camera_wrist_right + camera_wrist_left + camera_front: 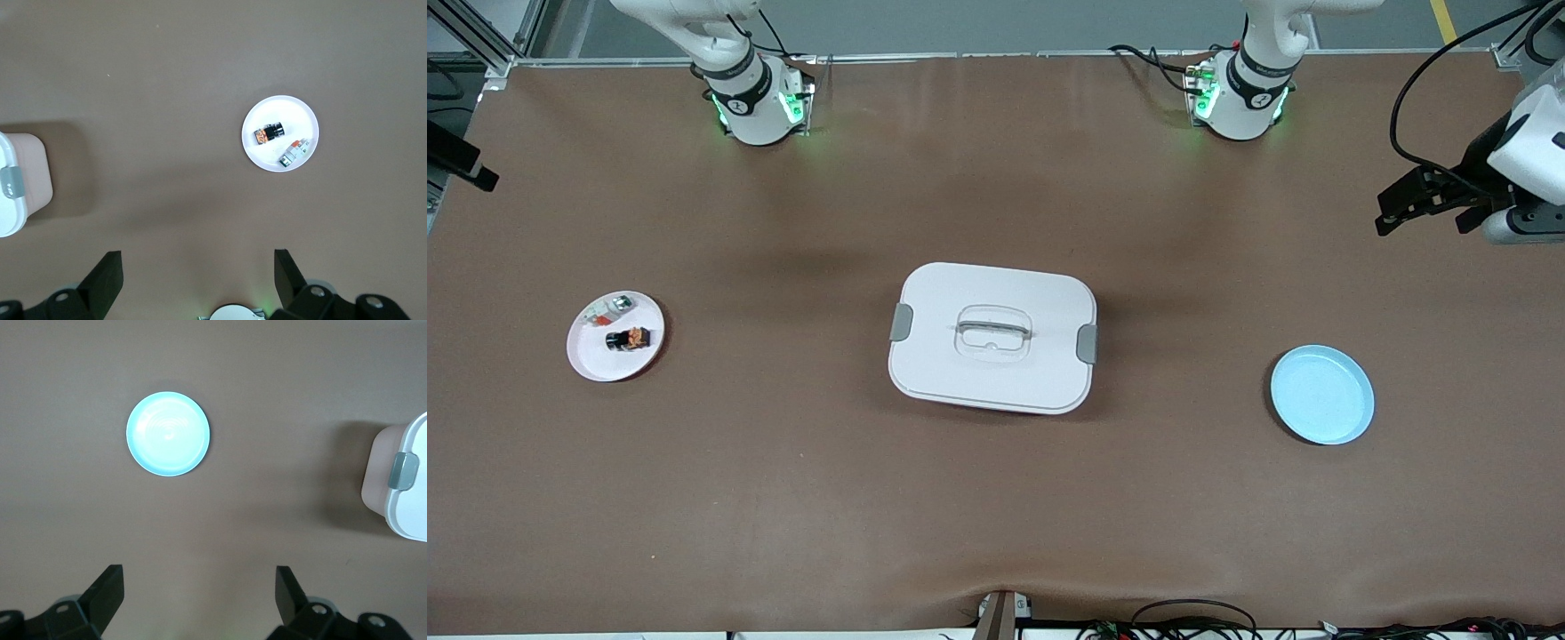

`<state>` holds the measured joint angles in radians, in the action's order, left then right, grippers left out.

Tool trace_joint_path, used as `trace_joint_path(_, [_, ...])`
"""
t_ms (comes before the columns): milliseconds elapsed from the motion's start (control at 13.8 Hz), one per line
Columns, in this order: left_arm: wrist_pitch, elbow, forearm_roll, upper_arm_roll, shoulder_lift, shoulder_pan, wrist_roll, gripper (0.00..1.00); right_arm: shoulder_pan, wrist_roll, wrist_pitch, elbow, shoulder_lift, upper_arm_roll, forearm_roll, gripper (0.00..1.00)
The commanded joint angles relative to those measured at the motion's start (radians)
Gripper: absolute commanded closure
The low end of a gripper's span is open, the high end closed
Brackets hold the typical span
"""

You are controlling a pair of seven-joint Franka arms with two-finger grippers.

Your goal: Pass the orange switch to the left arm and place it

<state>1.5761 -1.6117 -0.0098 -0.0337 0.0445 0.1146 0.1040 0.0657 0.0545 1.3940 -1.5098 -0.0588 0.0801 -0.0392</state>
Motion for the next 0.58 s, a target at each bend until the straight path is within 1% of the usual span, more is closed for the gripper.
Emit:
trace_joint_path(0, [-0.022, 0.029, 0.013, -0.002, -0.015, 0.002, -0.012, 0.0, 0.005, -0.008, 0.0, 0.02, 0.076, -0.006, -0.018, 0.0])
trace_joint_path(290, [-0.022, 0.029, 0.013, -0.002, -0.015, 0.0, -0.012, 0.0, 0.009, -0.012, -0.006, 0.016, 0.106, -0.006, -0.001, 0.0])
trace_joint_path(362, [-0.024, 0.029, 0.014, -0.002, -0.014, 0.003, -0.012, 0.0, 0.016, -0.036, -0.01, -0.003, 0.108, -0.006, 0.001, 0.0])
trace_joint_path(434, [-0.022, 0.029, 0.014, -0.002, -0.014, 0.008, -0.012, 0.0, 0.034, -0.112, -0.007, -0.035, 0.106, -0.005, -0.001, 0.0])
trace_joint_path(507, [-0.022, 0.029, 0.014, -0.002, -0.015, 0.011, -0.01, 0.0, 0.04, -0.154, 0.019, -0.073, 0.102, -0.005, -0.001, 0.0])
